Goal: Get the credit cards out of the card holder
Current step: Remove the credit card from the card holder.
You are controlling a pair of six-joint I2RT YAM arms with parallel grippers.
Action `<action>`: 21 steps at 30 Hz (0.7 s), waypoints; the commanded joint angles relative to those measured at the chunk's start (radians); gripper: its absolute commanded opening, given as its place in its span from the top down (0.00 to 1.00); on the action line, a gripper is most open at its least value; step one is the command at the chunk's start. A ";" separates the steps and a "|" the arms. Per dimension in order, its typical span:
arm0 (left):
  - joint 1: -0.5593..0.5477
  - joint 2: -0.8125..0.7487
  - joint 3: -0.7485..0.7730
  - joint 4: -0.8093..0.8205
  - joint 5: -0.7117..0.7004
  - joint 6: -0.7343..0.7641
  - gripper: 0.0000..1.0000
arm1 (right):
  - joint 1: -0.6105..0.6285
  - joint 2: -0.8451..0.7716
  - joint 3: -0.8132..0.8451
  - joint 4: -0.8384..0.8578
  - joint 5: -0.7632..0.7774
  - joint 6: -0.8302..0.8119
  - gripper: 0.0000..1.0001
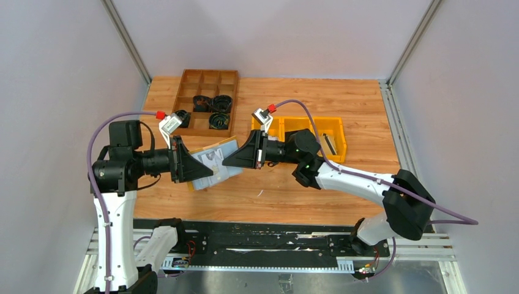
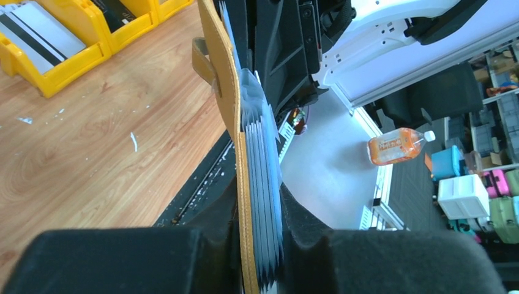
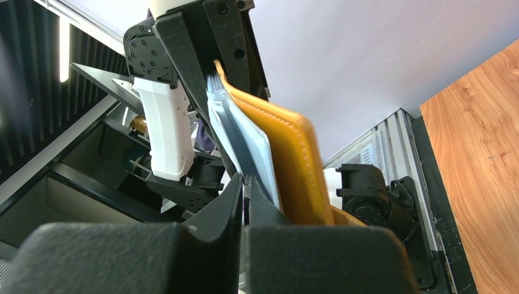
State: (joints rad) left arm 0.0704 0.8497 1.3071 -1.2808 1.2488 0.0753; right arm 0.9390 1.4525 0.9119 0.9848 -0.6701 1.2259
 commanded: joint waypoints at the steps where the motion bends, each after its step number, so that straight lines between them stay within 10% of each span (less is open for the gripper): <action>1: -0.009 -0.007 0.038 0.012 0.130 -0.010 0.93 | -0.017 -0.013 -0.031 -0.055 0.063 -0.036 1.00; 10: -0.009 -0.010 0.042 0.011 0.114 -0.007 1.00 | -0.016 0.003 0.075 -0.044 -0.029 -0.040 0.71; 21: -0.009 -0.027 0.043 0.012 0.092 -0.006 1.00 | -0.016 0.051 0.168 -0.036 -0.066 -0.009 0.88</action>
State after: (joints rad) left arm 0.0700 0.8371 1.3193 -1.2736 1.2781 0.0731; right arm 0.9360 1.4879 1.0428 0.9508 -0.7307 1.2194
